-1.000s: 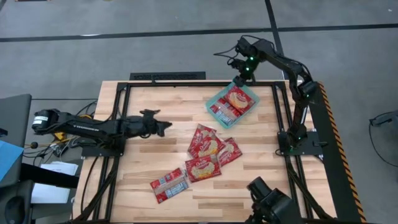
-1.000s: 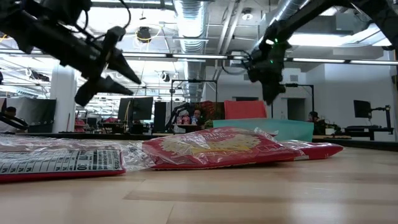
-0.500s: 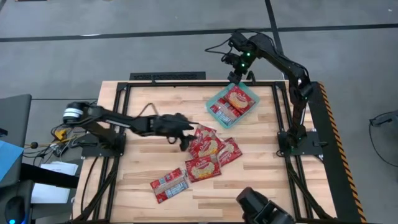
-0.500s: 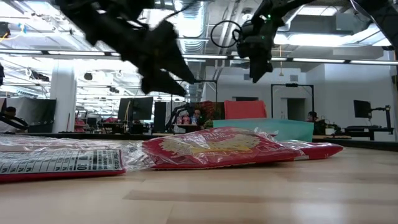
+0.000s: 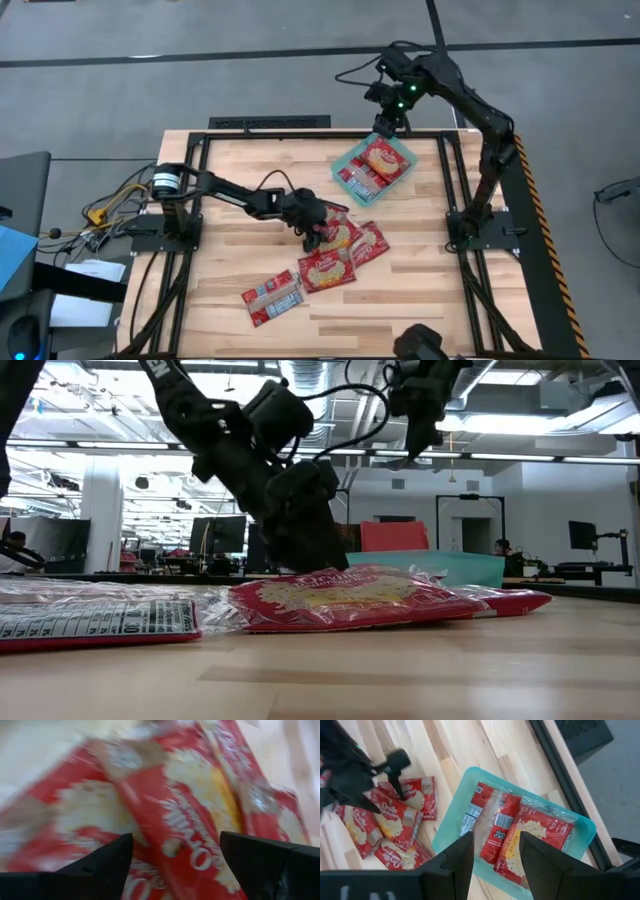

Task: Sort popcorn bags into baskets
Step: Put the red popcorn bag into the green bin

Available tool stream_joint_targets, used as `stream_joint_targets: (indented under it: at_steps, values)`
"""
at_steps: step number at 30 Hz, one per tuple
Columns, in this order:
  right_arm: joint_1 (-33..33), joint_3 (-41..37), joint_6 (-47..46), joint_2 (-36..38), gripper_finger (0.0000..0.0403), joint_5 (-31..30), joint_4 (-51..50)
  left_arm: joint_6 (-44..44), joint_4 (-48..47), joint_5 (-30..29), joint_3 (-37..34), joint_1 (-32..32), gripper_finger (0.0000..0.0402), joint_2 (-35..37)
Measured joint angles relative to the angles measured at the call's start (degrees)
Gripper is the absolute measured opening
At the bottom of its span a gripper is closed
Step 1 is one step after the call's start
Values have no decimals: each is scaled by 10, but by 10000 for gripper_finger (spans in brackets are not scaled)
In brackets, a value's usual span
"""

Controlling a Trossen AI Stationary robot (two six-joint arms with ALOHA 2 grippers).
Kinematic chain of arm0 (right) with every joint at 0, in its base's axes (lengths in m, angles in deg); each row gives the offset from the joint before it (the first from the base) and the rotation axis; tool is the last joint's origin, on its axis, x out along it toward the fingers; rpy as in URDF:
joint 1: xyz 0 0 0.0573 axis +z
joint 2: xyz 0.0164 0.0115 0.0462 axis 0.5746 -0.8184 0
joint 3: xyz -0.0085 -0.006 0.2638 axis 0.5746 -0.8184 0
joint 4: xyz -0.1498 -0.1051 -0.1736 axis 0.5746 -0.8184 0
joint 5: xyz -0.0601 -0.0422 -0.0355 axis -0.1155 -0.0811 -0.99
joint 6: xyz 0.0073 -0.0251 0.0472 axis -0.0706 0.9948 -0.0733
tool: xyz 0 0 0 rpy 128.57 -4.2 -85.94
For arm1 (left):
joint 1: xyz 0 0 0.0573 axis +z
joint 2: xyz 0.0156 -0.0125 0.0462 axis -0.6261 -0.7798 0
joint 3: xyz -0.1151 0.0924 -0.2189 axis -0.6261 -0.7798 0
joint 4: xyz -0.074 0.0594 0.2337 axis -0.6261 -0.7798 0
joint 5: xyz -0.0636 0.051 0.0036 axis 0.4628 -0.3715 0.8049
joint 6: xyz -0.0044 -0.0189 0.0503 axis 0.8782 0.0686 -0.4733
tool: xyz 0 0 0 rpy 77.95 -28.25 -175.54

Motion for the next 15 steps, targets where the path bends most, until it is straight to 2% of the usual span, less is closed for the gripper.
stream_joint_targets:
  at_steps: [2, 5, 12, 15]
  values:
    - [0, 0, -10, 11, 182, -1, 3, 12, 1, 22, 0, 1, 269, -7]
    - [0, 0, -30, 24, 180, -2, 4, 32, -7, 34, 1, 5, 219, -24]
    - [7, 0, -60, 55, 164, -2, 7, 55, -21, 52, 1, 22, 31, -33]
    - [14, 0, -71, 72, 158, 0, 7, 93, -17, 70, 1, 35, 14, -28]
